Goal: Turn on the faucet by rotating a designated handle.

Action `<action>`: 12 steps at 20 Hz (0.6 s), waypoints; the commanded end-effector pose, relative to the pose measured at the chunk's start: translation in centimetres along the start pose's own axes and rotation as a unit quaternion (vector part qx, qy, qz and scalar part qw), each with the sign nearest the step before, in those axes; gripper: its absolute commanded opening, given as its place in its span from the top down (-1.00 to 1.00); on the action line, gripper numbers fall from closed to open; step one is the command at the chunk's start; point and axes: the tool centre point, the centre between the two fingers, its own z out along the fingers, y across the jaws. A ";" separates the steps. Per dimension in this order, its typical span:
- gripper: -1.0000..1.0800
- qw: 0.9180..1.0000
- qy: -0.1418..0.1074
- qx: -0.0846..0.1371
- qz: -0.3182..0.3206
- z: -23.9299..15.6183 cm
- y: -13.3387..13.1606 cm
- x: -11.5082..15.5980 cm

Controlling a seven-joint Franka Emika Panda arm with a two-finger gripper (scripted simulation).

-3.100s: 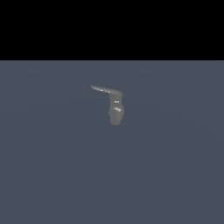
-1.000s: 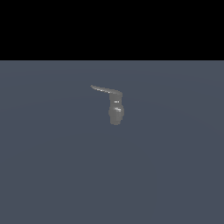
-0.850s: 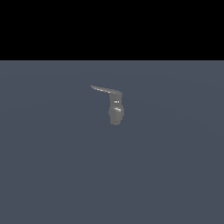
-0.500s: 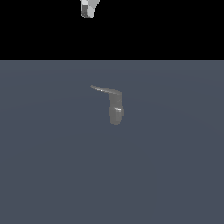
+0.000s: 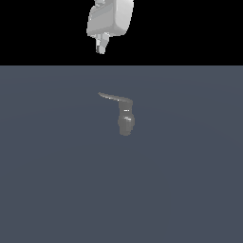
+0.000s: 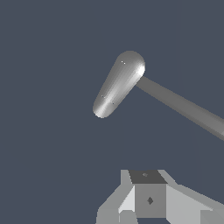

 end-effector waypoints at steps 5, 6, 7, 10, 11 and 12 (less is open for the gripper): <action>1.00 0.995 0.024 -0.007 0.099 4.4 -2.8 3.0; 1.00 0.993 0.029 -0.008 0.113 5.1 -3.2 3.5; 1.00 0.991 0.034 -0.009 0.127 5.8 -3.6 3.9; 1.00 0.984 0.052 -0.010 0.169 7.8 -4.6 5.2; 1.00 0.982 0.058 -0.010 0.182 8.5 -5.0 5.7; 1.00 0.979 0.064 -0.010 0.194 9.1 -5.3 6.0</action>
